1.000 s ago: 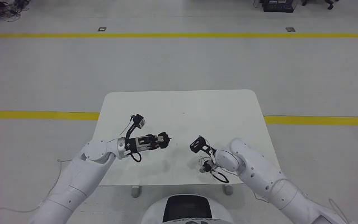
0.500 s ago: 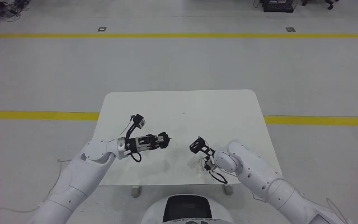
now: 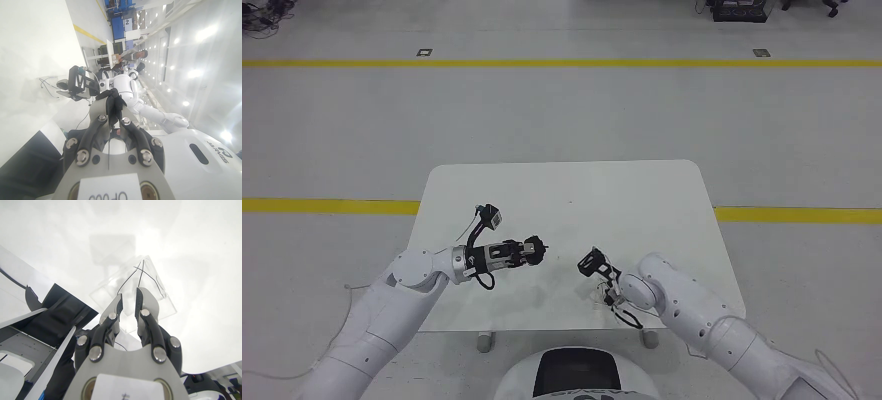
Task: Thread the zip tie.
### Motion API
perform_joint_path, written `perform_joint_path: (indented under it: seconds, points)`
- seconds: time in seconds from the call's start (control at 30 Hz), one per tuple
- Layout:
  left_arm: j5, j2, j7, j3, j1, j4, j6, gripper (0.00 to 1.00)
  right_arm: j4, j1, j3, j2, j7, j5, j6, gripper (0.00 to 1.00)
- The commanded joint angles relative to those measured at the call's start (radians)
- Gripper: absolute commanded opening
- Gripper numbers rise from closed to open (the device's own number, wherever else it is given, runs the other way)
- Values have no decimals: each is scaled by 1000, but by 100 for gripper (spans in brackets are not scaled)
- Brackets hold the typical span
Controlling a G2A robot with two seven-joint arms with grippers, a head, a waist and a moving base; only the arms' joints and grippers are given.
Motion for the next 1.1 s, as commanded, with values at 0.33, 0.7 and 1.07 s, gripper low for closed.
perform_joint_path:
  seconds: [0.33, 0.7, 1.07]
  points:
    - [0, 0, 0, 0, 0, 0, 0, 0, 28, 4, -12, -16, 3, -26, 29, 11]
    - [0, 0, 0, 0, 0, 0, 0, 0, 30, -6, -14, -23, 6, -79, 71, 10]
    - [0, 0, 0, 0, 0, 0, 0, 0, 27, -19, -14, -31, 11, -129, 97, 10]
